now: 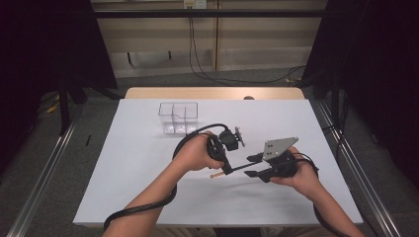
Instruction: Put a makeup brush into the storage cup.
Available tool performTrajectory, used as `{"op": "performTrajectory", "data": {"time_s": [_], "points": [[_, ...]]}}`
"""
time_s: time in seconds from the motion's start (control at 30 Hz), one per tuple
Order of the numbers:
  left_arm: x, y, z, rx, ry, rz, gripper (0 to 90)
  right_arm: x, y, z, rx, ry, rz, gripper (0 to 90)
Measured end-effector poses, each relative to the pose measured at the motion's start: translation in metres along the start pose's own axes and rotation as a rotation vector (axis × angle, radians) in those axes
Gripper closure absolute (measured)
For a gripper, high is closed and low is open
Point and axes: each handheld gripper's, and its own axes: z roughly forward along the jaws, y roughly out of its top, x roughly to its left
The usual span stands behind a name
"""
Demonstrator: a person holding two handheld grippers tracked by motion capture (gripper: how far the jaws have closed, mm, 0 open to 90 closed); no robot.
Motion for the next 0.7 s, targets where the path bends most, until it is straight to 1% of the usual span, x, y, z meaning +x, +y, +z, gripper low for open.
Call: {"op": "performTrajectory", "data": {"time_s": [0.03,0.07,0.1,0.2,0.33,0.47,0.57,0.63,0.67,0.7], "points": [[0.0,0.0,0.0,0.0,-0.003,0.0,83.8,0.001,0.001,0.001,0.006,0.022,0.001,53.9],[0.0,0.0,-0.001,0.001,-0.005,0.004,83.8,0.001,0.001,0.002,0.013,0.032,-0.002,54.4],[0.0,0.001,-0.001,0.002,-0.008,0.006,83.7,0.002,0.002,0.003,0.028,0.026,-0.016,56.5],[0.001,0.001,-0.002,-0.005,-0.023,0.005,83.8,0.003,0.003,0.005,0.045,0.04,-0.027,61.5],[0.0,0.001,-0.005,-0.01,-0.044,0.002,83.7,0.003,0.002,0.008,0.069,0.05,-0.03,68.9],[0.0,0.002,-0.006,-0.014,-0.068,0.012,83.7,0.004,0.001,0.01,0.087,0.067,-0.039,79.9],[0.0,0.002,-0.006,-0.023,-0.072,0.018,83.7,0.005,0.001,0.011,0.092,0.076,-0.05,82.0],[0.0,0.003,-0.008,-0.032,-0.079,0.02,83.6,0.006,0.001,0.012,0.104,0.081,-0.07,83.4],[0.0,0.003,-0.008,-0.044,-0.084,0.014,83.6,0.007,0.001,0.013,0.111,0.089,-0.075,84.0],[0.001,0.003,-0.01,-0.045,-0.086,0.019,83.3,0.008,0.001,0.014,0.12,0.099,-0.08,84.9]]}}
